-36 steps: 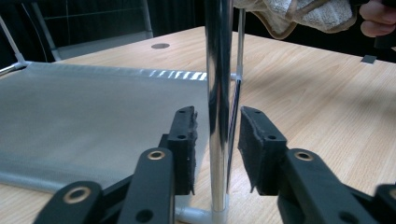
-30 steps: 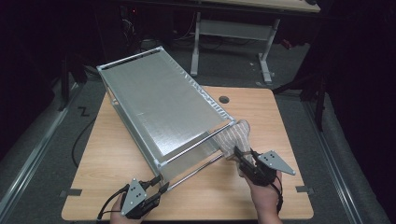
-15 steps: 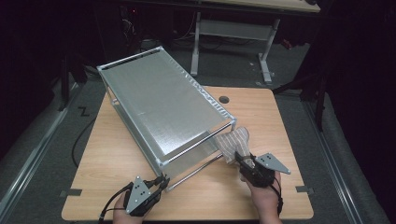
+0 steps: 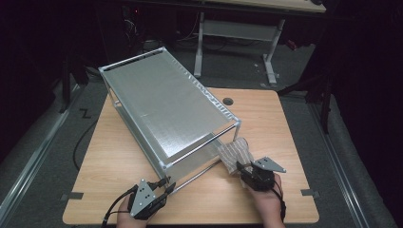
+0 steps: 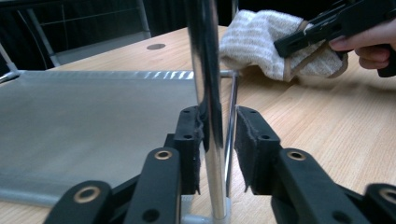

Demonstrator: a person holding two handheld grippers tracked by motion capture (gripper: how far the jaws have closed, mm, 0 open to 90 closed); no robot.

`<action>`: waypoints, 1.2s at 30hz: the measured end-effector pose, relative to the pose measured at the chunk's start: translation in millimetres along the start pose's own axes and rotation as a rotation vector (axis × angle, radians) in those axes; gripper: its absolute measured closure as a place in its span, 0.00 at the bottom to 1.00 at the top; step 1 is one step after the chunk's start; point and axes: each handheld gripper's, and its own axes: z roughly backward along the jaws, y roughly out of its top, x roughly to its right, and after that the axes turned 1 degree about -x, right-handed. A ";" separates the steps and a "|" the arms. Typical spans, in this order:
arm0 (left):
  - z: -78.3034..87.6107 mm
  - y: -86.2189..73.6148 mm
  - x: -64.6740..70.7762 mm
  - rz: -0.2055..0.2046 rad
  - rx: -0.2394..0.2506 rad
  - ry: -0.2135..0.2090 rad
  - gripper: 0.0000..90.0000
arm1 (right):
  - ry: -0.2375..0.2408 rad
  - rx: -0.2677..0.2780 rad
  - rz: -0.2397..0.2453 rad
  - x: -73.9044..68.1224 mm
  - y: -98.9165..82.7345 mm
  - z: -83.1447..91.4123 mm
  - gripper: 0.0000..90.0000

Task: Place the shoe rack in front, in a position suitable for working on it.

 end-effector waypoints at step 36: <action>-6.1 -4.1 -1.7 0.032 0.009 -0.031 0.52 | -0.028 0.173 0.007 -0.5 17.2 29.4 0.69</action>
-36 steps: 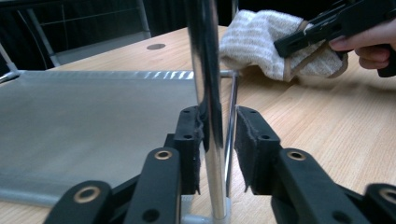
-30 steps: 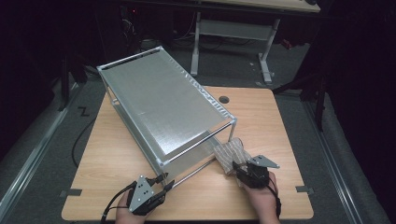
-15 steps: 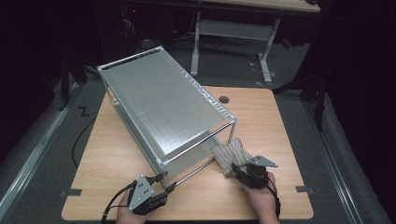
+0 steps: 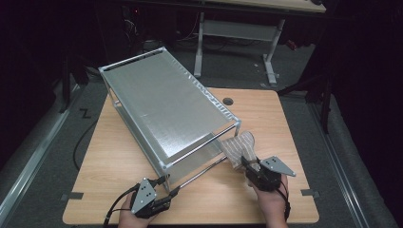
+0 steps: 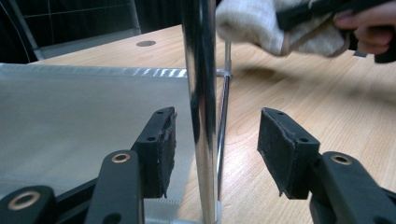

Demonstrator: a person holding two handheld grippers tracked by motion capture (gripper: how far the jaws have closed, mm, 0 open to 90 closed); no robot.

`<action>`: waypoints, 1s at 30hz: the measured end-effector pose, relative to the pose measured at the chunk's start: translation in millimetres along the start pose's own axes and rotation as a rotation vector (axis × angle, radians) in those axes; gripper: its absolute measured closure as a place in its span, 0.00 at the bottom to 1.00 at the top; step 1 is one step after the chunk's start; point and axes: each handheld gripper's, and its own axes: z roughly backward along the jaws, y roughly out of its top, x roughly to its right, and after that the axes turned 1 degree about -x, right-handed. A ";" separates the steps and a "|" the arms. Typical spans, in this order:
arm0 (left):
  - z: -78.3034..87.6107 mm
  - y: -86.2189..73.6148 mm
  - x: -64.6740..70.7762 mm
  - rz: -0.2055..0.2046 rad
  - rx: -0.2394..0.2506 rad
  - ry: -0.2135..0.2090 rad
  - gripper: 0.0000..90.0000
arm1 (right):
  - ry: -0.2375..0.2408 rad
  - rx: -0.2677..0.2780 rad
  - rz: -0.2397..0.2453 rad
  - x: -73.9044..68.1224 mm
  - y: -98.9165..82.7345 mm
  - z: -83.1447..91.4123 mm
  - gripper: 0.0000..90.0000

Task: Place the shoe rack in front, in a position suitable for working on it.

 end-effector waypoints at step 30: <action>5.4 3.3 1.6 -0.024 0.011 0.066 0.69 | -0.017 -0.211 -0.024 21.4 -26.8 -20.8 0.69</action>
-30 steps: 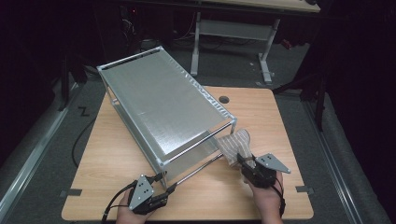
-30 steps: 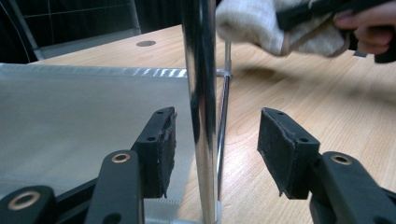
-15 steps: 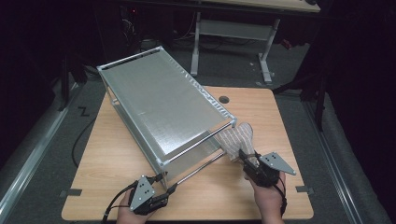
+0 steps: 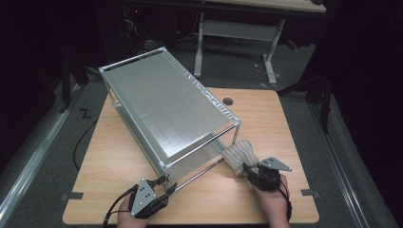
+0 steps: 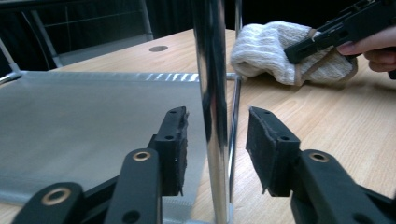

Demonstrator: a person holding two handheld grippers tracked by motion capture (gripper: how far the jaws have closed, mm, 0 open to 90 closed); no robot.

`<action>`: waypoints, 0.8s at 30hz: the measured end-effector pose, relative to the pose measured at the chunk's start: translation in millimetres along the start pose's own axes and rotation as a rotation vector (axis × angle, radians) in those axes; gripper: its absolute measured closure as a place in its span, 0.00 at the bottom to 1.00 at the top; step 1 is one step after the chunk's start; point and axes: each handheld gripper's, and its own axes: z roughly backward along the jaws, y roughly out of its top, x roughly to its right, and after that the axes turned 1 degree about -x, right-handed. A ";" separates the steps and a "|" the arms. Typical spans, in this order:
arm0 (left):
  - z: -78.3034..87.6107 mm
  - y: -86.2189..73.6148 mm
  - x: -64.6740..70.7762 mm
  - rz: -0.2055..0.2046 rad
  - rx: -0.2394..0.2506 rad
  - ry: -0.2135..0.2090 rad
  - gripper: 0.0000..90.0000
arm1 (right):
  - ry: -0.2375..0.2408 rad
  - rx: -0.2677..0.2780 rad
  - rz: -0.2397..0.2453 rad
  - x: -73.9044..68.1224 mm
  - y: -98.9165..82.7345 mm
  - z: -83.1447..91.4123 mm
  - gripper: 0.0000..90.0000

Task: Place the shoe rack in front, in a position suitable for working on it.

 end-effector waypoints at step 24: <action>25.0 -4.9 0.6 0.006 0.010 0.095 0.86 | -0.048 0.021 0.066 -2.4 17.7 -25.7 0.70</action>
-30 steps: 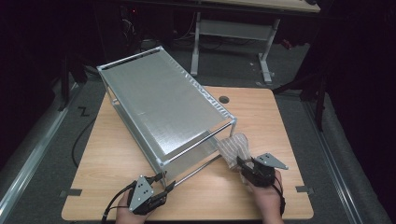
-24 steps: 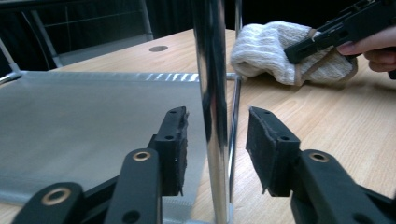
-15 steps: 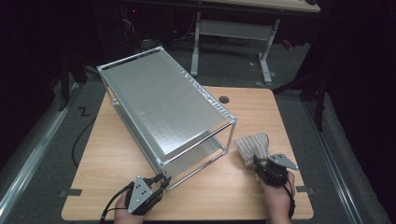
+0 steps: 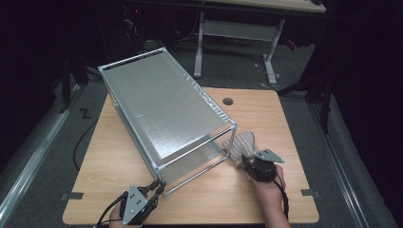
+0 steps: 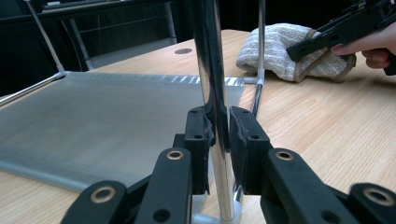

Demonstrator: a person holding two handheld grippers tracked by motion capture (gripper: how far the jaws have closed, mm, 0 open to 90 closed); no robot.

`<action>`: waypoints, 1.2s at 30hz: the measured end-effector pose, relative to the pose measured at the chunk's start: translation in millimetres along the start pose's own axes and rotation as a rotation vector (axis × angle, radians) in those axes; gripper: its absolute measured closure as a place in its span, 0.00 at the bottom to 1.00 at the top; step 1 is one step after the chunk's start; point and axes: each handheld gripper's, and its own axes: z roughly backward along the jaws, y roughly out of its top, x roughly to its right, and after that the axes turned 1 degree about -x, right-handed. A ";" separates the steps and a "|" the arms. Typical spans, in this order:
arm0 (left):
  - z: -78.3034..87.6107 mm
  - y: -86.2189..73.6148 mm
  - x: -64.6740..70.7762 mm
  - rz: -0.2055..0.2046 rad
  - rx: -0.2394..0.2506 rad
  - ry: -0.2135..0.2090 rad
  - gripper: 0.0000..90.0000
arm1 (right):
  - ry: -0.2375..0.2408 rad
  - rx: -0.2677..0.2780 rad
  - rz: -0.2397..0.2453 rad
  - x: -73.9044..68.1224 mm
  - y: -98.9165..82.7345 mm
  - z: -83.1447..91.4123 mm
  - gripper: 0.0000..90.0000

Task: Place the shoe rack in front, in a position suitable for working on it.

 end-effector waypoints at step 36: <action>-3.4 -4.3 -0.8 0.026 -0.030 -0.003 0.87 | 0.105 0.084 -0.012 -11.4 4.7 16.9 0.70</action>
